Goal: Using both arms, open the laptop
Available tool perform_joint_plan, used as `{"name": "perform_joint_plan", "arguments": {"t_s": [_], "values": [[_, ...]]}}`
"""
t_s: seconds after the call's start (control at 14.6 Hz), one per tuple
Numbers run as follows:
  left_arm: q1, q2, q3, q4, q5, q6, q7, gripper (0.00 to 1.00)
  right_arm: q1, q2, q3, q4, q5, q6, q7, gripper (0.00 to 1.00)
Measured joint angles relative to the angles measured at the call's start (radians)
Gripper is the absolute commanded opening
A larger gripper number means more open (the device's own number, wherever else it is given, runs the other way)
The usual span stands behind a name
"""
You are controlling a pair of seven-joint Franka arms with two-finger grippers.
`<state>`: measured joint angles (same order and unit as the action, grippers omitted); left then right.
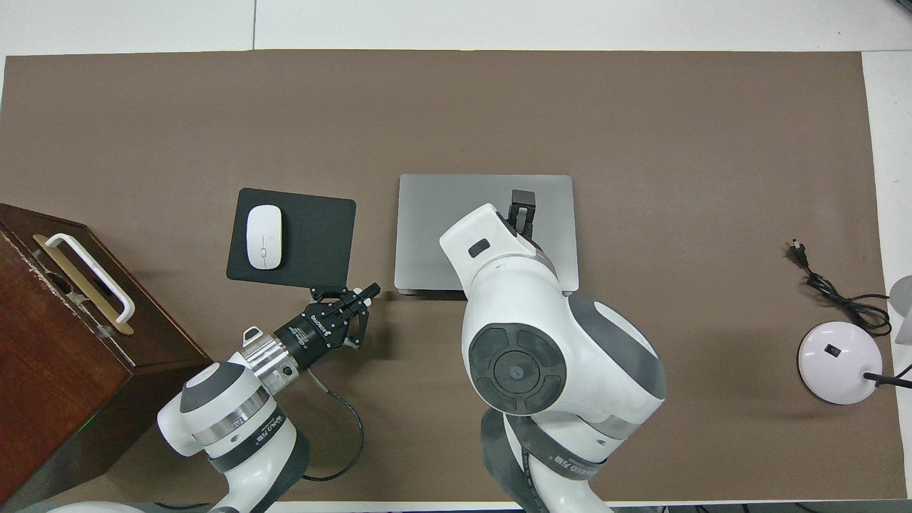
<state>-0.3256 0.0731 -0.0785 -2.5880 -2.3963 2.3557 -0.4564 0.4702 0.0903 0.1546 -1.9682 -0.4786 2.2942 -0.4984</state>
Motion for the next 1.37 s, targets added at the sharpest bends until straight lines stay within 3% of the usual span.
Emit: {"name": "perform_joint_plan", "arguments": {"t_s": [0.89,1.37], "values": [[-0.057,0.069,-0.003,0.074,-0.064,0.002,0.031,0.0,0.052,0.09,-0.002,-0.003,-0.002,0.055,0.05,1.0],[-0.082,0.093,-0.003,0.103,-0.084,0.02,0.051,0.0,0.073,0.103,-0.002,-0.061,-0.012,0.076,0.05,1.0]]}}
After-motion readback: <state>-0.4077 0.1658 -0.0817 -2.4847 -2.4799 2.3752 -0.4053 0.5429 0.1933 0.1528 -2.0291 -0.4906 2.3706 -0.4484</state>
